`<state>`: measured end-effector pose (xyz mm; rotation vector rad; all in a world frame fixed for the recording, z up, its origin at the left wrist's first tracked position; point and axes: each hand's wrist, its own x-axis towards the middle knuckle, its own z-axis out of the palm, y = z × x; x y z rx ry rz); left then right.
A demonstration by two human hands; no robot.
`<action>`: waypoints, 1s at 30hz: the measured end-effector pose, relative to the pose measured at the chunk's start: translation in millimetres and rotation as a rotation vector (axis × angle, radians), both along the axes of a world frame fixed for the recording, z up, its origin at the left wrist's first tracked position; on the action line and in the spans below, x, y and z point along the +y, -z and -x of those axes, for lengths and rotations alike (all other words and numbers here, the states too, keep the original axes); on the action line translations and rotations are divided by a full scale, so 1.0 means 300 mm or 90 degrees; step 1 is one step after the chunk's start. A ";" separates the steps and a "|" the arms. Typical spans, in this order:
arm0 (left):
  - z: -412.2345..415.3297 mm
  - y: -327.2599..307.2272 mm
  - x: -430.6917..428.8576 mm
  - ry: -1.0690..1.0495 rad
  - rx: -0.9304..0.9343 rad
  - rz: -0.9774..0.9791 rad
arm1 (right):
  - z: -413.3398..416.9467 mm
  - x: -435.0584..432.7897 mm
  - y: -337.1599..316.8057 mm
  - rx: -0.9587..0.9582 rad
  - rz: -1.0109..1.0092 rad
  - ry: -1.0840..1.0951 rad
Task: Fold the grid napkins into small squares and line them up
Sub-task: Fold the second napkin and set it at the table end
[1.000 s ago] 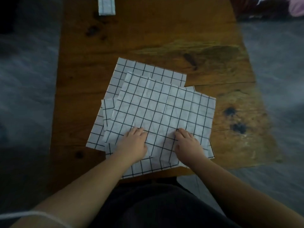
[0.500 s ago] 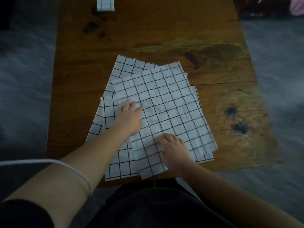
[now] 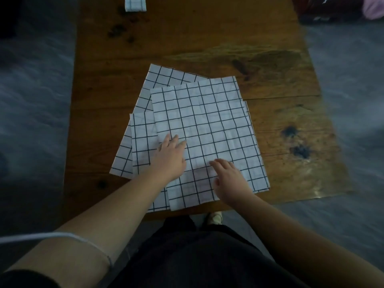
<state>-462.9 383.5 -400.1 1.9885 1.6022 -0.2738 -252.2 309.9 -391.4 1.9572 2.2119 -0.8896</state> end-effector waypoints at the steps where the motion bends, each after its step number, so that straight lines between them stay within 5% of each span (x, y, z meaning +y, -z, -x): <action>1: -0.013 -0.008 -0.031 -0.005 -0.009 -0.004 | -0.028 -0.012 -0.001 -0.005 -0.001 -0.003; 13: -0.191 0.047 -0.555 -0.025 -0.039 -0.064 | -0.380 -0.254 0.105 -0.089 -0.033 -0.099; 30: -0.195 0.102 -0.739 -0.115 0.004 -0.193 | -0.495 -0.363 0.125 -0.102 -0.133 -0.119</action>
